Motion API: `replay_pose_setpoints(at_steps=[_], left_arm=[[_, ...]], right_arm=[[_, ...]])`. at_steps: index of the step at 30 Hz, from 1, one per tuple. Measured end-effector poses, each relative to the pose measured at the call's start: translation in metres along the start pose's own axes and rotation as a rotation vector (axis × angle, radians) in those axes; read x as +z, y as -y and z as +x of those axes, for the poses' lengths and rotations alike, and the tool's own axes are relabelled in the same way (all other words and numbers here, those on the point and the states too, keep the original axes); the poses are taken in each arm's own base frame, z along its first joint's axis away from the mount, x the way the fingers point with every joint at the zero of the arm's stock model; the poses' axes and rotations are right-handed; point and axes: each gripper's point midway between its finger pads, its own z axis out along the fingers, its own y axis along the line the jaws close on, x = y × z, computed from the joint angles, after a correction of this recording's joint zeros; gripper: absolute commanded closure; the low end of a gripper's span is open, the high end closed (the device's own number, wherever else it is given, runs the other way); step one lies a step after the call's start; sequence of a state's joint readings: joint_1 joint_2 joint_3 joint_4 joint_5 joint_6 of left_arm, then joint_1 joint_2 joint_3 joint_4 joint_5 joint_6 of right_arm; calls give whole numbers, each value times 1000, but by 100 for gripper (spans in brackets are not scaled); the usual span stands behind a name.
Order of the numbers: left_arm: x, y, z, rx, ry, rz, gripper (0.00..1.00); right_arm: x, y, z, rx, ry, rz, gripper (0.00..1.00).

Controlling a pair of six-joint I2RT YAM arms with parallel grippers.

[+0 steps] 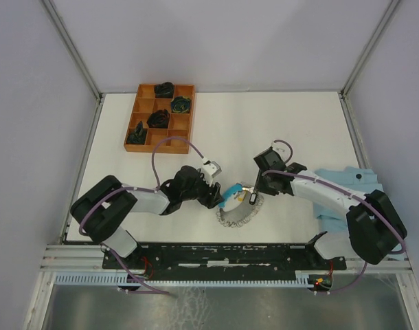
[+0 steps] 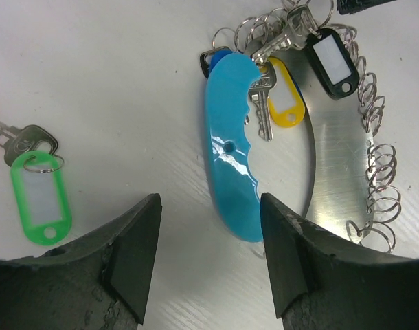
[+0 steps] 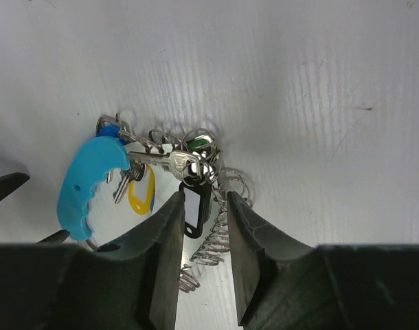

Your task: Put the keys on the keyring

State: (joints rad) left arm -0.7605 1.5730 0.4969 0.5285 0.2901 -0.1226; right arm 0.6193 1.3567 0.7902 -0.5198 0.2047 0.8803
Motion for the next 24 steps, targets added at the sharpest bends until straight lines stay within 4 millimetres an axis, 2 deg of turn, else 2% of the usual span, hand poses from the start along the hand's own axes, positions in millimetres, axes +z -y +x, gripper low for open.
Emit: replay_pose_setpoints(at_steps=[8,13,24], left_arm=[[3,0,3,-3,-9,4,35],[5,0,2,-5,-4,12,38],[9,3,0,-19,6,32,40]], right_arm=[[16,4,0,69,24,42,64],[24,4,0,82,26,56,70],[29,5,-2,89,35,67,96]])
